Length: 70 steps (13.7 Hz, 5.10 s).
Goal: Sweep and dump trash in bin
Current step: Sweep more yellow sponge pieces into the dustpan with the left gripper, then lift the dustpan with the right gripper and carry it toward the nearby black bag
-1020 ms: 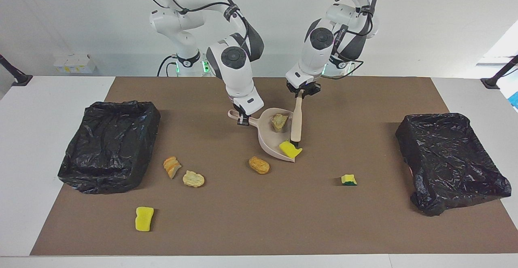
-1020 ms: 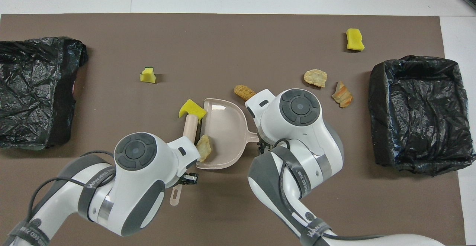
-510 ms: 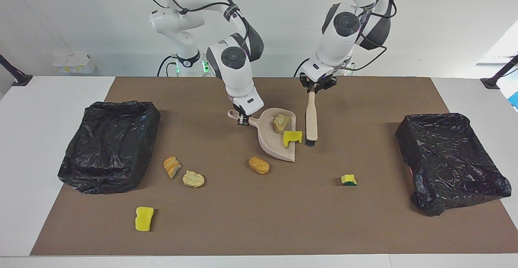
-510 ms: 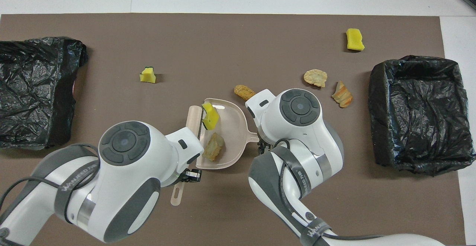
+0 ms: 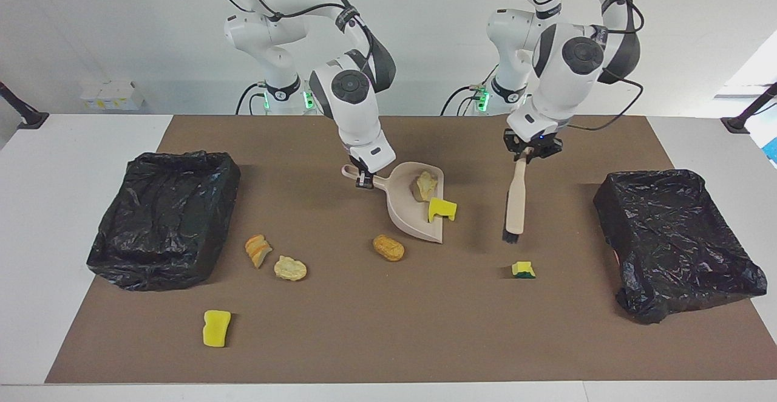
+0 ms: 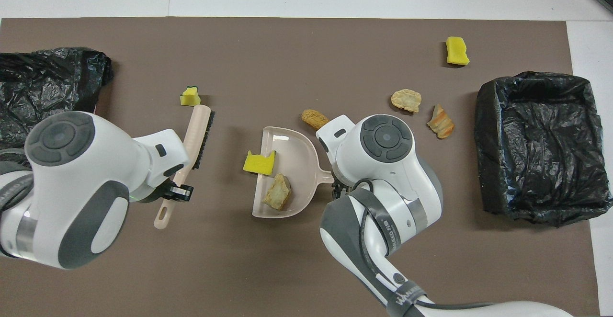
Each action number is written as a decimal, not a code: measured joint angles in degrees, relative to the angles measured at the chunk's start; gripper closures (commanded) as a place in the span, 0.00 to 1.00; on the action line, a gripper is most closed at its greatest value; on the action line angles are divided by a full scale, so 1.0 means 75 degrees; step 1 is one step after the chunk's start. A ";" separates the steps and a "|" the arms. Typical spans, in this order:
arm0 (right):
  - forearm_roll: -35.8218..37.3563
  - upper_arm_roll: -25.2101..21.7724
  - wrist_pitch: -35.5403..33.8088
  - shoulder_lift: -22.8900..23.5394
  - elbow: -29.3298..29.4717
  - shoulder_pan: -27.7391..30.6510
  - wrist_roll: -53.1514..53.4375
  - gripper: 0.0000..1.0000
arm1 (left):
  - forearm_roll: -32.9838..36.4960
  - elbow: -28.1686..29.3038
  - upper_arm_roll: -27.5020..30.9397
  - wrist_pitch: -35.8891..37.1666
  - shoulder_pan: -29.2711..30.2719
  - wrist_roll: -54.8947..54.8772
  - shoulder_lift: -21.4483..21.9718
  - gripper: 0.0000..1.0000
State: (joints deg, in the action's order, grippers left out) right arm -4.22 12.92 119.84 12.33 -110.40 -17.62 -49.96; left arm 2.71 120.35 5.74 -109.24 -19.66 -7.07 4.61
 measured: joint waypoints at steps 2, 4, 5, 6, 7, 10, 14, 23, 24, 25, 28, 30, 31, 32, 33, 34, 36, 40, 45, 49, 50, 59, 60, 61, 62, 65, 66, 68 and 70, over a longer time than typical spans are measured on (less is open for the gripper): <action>0.0000 0.0000 0.0000 0.0000 0.0000 0.0000 0.0000 1.00 | 0.0290 -0.0148 0.0006 -0.0378 0.0590 -0.0951 -0.0334 1.00; 0.0000 0.0000 0.0000 0.0000 0.0000 0.0000 0.0000 1.00 | 0.0338 -0.0694 0.0010 -0.0458 0.1074 -0.1770 -0.0847 1.00; 0.0000 0.0000 0.0000 0.0000 0.0000 0.0000 0.0000 1.00 | 0.0357 -0.1005 0.0010 -0.0471 0.1231 -0.1954 -0.1133 1.00; 0.0000 0.0000 0.0000 0.0000 0.0000 0.0000 0.0000 1.00 | 0.0382 -0.1314 0.0006 -0.0488 0.1342 -0.2105 -0.1442 1.00; 0.0000 0.0000 0.0000 0.0000 0.0000 0.0000 0.0000 1.00 | 0.0405 -0.1614 0.0004 -0.0502 0.1419 -0.2271 -0.1756 1.00; 0.0000 0.0000 0.0000 0.0000 0.0000 0.0000 0.0000 1.00 | 0.0413 -0.2487 -0.0006 -0.0532 0.1575 -0.2678 -0.2671 1.00; 0.0000 0.0000 0.0000 0.0000 0.0000 0.0000 0.0000 1.00 | 0.0409 -0.2491 -0.0204 -0.0671 0.1532 -0.2739 -0.3023 1.00; 0.0000 0.0000 0.0000 0.0000 -0.0005 -0.0001 0.0000 1.00 | 0.0025 -0.0581 -0.0289 -0.1185 0.0276 -0.2248 -0.1952 1.00; 0.0000 0.0000 0.0001 0.0000 -0.0011 -0.0001 0.0003 1.00 | -0.0128 -0.0365 -0.0293 -0.1185 0.0090 -0.2157 -0.1807 1.00; 0.0000 0.0000 0.0022 0.0000 -0.0027 -0.0001 0.0017 1.00 | -0.0246 -0.0191 -0.0297 -0.1185 -0.0091 -0.2053 -0.1686 1.00; 0.0007 -0.0002 0.0216 0.0000 -0.0176 0.0000 0.0035 1.00 | -0.0528 0.0356 -0.0301 -0.1184 -0.0747 -0.1390 -0.1310 1.00; 0.0008 -0.0003 0.0445 0.0000 -0.0333 0.0003 0.0035 1.00 | -0.0599 0.0569 -0.0307 -0.1183 -0.1261 -0.0544 -0.1118 1.00; 0.0008 -0.0004 0.0553 0.0000 -0.0416 0.0010 0.0035 1.00 | -0.0731 0.0614 -0.0313 -0.1183 -0.1468 -0.0141 -0.1067 1.00; 0.0008 -0.0006 0.0625 0.0001 -0.0476 0.0017 0.0035 1.00 | -0.0945 0.0634 -0.0315 -0.1183 -0.1635 0.0216 -0.1043 1.00; 0.0003 -0.0006 0.0693 0.0000 -0.0514 0.0024 0.0036 1.00 | -0.1143 0.0640 -0.0311 -0.1183 -0.1738 0.0582 -0.1035 1.00; -0.0016 -0.0006 0.0750 0.0000 -0.0531 0.0030 0.0036 1.00 | -0.1270 0.0640 -0.0314 -0.1184 -0.1805 0.0976 -0.1032 1.00; -0.0142 -0.0006 0.0843 0.0001 -0.0547 0.0034 0.0043 1.00 | -0.1422 0.0587 -0.0311 -0.1085 -0.1942 0.1857 -0.1017 1.00; -0.0168 -0.0005 0.0992 0.0001 -0.0545 0.0035 0.0165 1.00 | -0.1903 0.0151 -0.0516 -0.0288 -0.2028 0.2847 -0.0887 1.00; -0.0319 -0.0005 0.1146 0.0001 -0.0540 0.0035 0.0229 1.00 | -0.1921 -0.0173 -0.0814 0.0447 -0.2153 0.3363 -0.0336 1.00; -0.0352 -0.0005 0.1235 0.0001 -0.0540 0.0035 0.0269 1.00 | -0.1921 -0.0111 -0.0725 0.1305 -0.2136 0.3441 0.0397 1.00; -0.0355 -0.0006 0.1236 0.0001 -0.0540 0.0035 0.0271 1.00 | -0.1921 -0.0054 -0.0722 0.1304 -0.2136 0.3606 0.0442 1.00; -0.0378 -0.0007 0.1253 0.0000 -0.0485 0.0142 0.0273 1.00 | -0.1891 0.0049 -0.0677 0.0883 -0.2114 0.5285 0.0431 1.00; -0.0406 -0.0005 0.1253 -0.0006 -0.0429 0.0212 0.0273 1.00 | -0.1882 0.0087 -0.0666 0.0871 -0.2113 0.5514 0.0432 1.00; -0.0507 -0.0002 0.1251 -0.0015 -0.0328 0.0304 0.0256 1.00 | -0.1852 0.0161 -0.0664 0.0863 -0.2113 0.5716 0.0432 1.00; -0.0669 0.0000 0.1191 -0.0030 -0.0186 0.0416 0.0151 1.00 | -0.1739 0.0268 -0.0667 0.0854 -0.2115 0.5934 0.0431 1.00; -0.1084 -0.0002 0.0455 -0.0092 0.0341 0.0862 -0.0500 1.00 | -0.1496 0.0513 -0.0717 0.0792 -0.2133 0.6506 0.0431 1.00; -0.1106 -0.0004 0.0123 -0.0102 0.0536 0.1060 -0.0775 1.00 | -0.1478 0.0564 -0.0759 0.0722 -0.2150 0.6646 0.0432 1.00; -0.1127 -0.0007 -0.0515 -0.0109 0.0864 0.1529 -0.1431 1.00 | -0.1472 0.0767 -0.0848 0.0410 -0.2344 0.6793 0.0451 1.00; -0.1163 -0.0012 -0.0979 -0.0111 0.1004 0.1952 -0.2070 1.00 | -0.1468 0.1119 -0.0888 -0.0028 -0.2735 0.6974 0.0533 1.00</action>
State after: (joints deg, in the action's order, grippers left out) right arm -12.94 12.83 112.50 11.50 -102.88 -2.98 -65.48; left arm -8.30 128.74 -0.92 -109.45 -40.17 45.23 8.60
